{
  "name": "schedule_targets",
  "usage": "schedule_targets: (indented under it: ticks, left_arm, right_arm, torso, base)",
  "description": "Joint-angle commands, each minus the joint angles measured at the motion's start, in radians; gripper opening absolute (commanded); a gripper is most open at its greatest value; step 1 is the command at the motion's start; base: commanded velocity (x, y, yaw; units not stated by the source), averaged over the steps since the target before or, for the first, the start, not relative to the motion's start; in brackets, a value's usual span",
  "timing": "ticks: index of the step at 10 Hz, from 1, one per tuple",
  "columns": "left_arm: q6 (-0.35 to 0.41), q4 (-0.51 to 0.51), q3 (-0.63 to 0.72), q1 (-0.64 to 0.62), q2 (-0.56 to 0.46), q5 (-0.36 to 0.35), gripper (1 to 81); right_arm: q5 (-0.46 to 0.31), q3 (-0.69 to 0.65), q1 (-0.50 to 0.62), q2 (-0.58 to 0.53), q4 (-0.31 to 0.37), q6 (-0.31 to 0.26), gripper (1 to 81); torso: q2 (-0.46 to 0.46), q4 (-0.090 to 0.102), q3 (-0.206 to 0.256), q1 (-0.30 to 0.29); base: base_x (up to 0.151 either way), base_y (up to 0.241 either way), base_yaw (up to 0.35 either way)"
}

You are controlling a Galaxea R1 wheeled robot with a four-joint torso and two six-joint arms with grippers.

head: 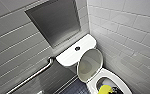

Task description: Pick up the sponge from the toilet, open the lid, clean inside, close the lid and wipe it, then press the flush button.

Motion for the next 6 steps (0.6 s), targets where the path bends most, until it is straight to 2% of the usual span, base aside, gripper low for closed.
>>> schedule_targets:
  ticks: [1,3,6]
  left_arm:
    - [0.005,0.0,-0.007,0.022,-0.016,0.089,81.1]
    - [0.005,0.0,-0.007,0.022,-0.016,0.089,81.1]
    - [0.005,0.0,-0.007,0.022,-0.016,0.089,81.1]
  right_arm:
    - [-0.012,0.098,0.012,-0.079,-0.033,0.0,1.0]
    - [0.006,0.091,-0.05,-0.099,-0.048,0.0,1.0]
    - [0.084,0.104,-0.146,-0.191,-0.056,0.0,1.0]
  torso:
    - [0.0,0.0,0.0,0.0]
    - [0.0,0.0,0.0,0.0]
    - [0.0,0.0,0.0,0.0]
  base:
    - [0.0,0.0,0.0]
    - [0.0,0.0,0.0]
    - [0.0,0.0,0.0]
